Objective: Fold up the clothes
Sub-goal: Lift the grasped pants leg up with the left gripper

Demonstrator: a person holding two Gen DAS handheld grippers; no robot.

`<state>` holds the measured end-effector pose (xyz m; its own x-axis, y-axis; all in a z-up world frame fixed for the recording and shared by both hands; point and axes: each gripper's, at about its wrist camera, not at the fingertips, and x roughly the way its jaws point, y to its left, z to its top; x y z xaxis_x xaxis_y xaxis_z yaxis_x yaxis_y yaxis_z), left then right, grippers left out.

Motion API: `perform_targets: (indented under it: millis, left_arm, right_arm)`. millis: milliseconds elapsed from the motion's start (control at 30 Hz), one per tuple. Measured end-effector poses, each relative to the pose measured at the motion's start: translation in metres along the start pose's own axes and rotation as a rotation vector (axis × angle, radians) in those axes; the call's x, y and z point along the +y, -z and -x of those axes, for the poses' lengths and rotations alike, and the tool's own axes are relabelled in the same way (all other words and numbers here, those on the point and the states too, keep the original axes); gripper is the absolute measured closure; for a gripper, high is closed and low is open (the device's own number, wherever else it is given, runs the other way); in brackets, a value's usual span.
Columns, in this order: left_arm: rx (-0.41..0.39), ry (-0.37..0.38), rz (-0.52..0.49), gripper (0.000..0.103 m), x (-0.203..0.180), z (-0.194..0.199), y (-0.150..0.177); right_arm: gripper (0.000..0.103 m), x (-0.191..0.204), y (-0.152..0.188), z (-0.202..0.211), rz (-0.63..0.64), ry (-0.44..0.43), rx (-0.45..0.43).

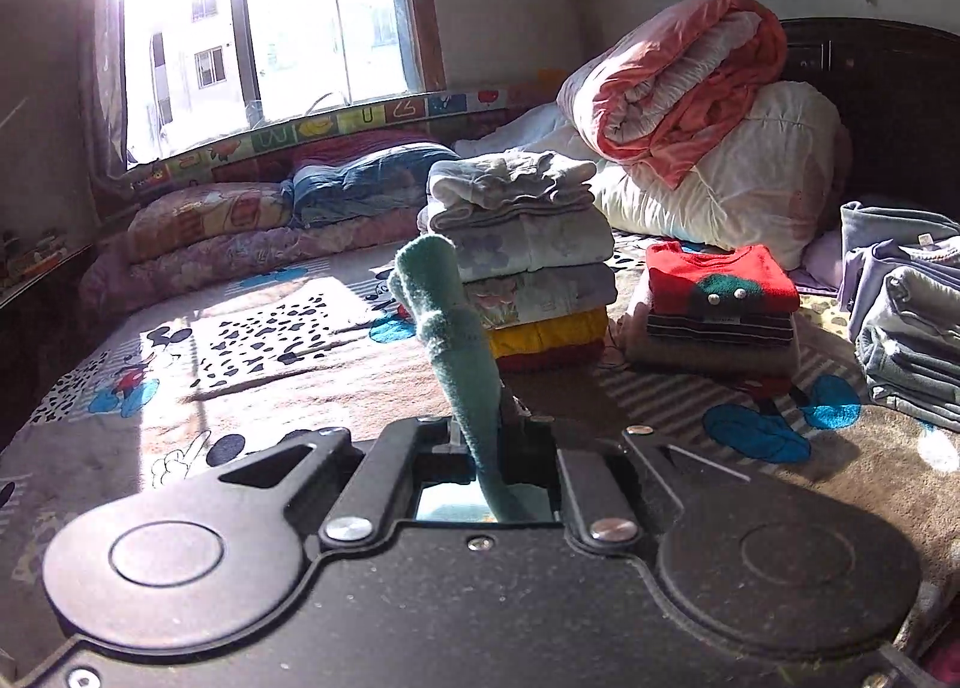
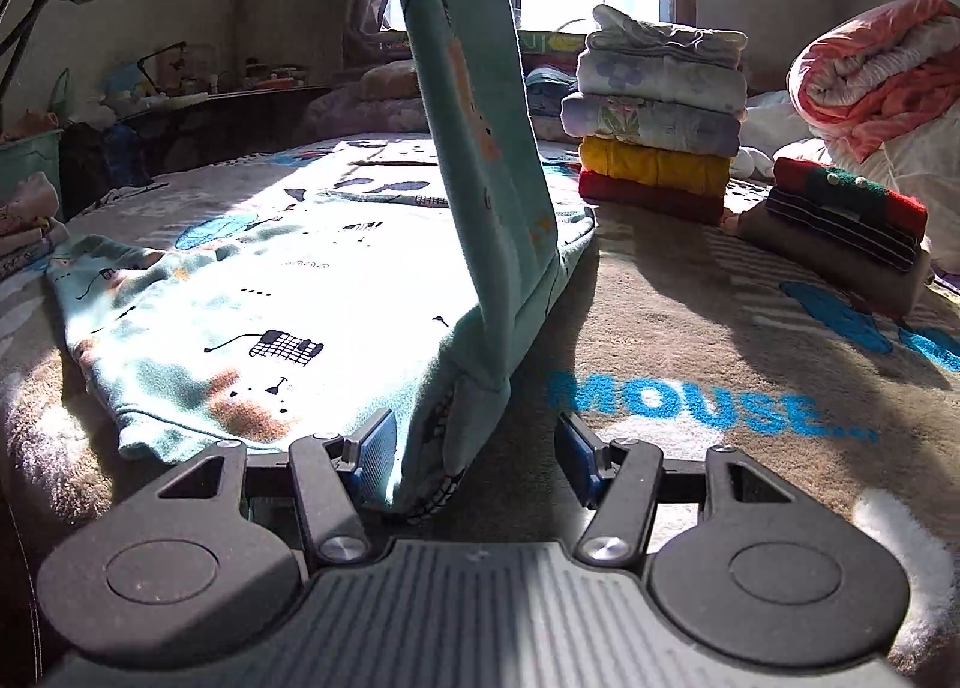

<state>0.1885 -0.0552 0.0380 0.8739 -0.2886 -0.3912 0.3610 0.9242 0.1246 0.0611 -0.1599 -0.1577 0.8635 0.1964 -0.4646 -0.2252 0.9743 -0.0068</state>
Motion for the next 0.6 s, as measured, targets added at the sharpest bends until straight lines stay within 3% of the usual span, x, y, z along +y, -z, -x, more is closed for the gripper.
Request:
perform_targets:
  millis: [333,600]
  left_arm:
    - [-0.094,0.016,0.17,0.099,0.072,0.029,0.042]
    - [-0.09,0.023,0.321,0.098,0.117,0.015,0.092]
  right_arm:
    - [0.052,0.019,0.01,0.015,0.164,0.084,-0.05]
    - [0.058,0.0,0.012,0.015,0.042,0.044,-0.016]
